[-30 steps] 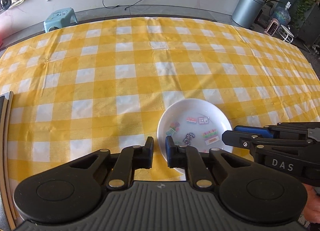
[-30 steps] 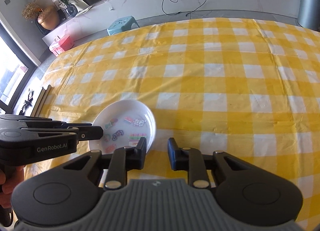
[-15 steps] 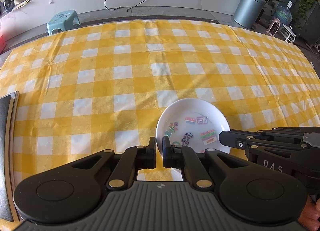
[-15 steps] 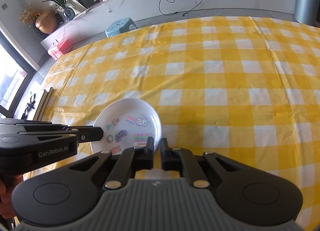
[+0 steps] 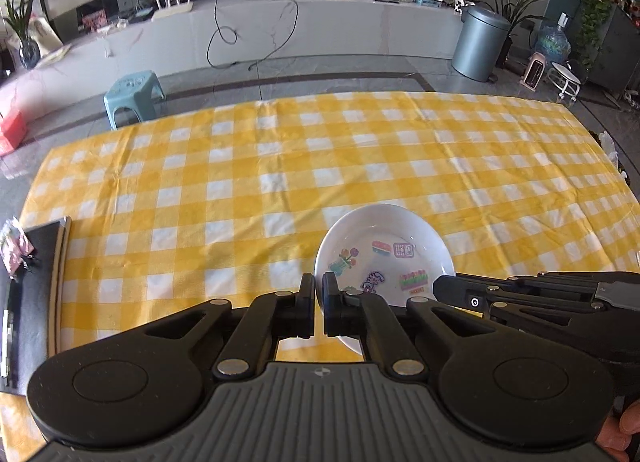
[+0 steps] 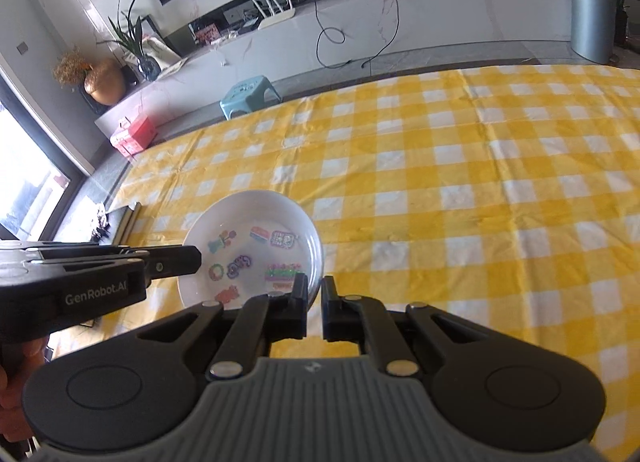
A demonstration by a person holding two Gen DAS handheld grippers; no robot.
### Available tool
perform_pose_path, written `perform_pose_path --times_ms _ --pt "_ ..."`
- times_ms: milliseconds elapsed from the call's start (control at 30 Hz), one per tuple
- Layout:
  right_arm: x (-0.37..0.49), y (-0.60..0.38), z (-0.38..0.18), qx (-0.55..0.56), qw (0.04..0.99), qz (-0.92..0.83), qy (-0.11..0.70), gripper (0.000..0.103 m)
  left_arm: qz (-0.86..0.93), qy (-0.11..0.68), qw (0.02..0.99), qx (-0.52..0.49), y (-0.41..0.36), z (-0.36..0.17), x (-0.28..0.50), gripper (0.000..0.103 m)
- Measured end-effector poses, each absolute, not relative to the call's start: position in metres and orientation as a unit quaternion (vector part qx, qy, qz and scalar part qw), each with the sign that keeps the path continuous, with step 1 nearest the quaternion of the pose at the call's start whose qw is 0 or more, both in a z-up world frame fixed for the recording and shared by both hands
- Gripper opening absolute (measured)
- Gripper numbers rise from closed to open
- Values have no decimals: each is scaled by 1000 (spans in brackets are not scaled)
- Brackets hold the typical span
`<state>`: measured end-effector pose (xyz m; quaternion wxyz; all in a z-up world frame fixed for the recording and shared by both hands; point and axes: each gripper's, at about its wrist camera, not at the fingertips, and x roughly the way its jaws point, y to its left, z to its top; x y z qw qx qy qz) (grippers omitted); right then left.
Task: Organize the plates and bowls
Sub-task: 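Close both grippers on the rim of the white sticker plate, then lift the white sticker plate and lower it onto the Fruity plate, then open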
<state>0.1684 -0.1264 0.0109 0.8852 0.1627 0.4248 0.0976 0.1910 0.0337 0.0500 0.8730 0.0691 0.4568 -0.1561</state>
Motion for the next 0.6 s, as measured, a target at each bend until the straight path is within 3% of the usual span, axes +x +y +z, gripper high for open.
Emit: perform_pose_path --times_ms 367,600 --pt "78 -200 34 231 888 72 392 1 -192 443 876 -6 -4 76 113 3" --pt "28 -243 27 278 883 38 376 0 -201 443 870 -81 -17 63 76 4"
